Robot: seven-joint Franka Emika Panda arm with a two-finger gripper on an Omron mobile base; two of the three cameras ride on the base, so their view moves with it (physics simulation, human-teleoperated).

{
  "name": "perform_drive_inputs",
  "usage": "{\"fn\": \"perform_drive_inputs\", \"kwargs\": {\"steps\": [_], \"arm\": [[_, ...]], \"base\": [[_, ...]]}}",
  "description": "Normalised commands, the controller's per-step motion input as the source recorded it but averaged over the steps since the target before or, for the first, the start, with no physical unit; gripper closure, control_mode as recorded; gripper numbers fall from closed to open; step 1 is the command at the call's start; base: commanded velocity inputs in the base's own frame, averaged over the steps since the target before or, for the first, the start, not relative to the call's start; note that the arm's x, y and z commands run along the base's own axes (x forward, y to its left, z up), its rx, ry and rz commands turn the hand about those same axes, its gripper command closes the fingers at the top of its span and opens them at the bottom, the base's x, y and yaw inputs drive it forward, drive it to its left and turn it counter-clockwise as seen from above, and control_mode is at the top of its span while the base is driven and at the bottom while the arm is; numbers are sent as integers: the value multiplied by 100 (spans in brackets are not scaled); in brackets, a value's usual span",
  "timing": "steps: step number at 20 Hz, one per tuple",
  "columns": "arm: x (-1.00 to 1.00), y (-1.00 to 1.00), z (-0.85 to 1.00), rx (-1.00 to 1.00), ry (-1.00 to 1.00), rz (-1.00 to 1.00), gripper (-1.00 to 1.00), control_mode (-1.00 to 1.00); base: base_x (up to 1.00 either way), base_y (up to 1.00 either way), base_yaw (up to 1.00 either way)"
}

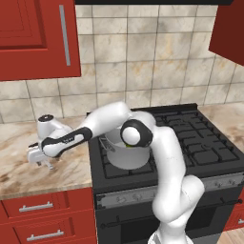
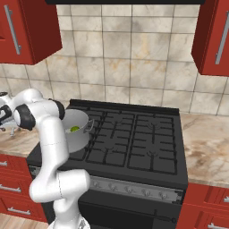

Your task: Put the onion and lime in the pot. Retrieve the spatula and lightly stir the vegetables in the pot.

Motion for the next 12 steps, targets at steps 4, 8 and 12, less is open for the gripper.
{"fn": "perform_drive_inputs", "kwargs": {"steps": [4, 8, 12], "arm": [[9, 2, 0, 0, 2, 0, -100, -100], [0, 1, 0, -2, 2, 0, -100, -100], [8, 8, 0, -2, 0, 0, -100, -100]], "base": [[0, 0, 0], [0, 0, 0], [0, 0, 0]]}}
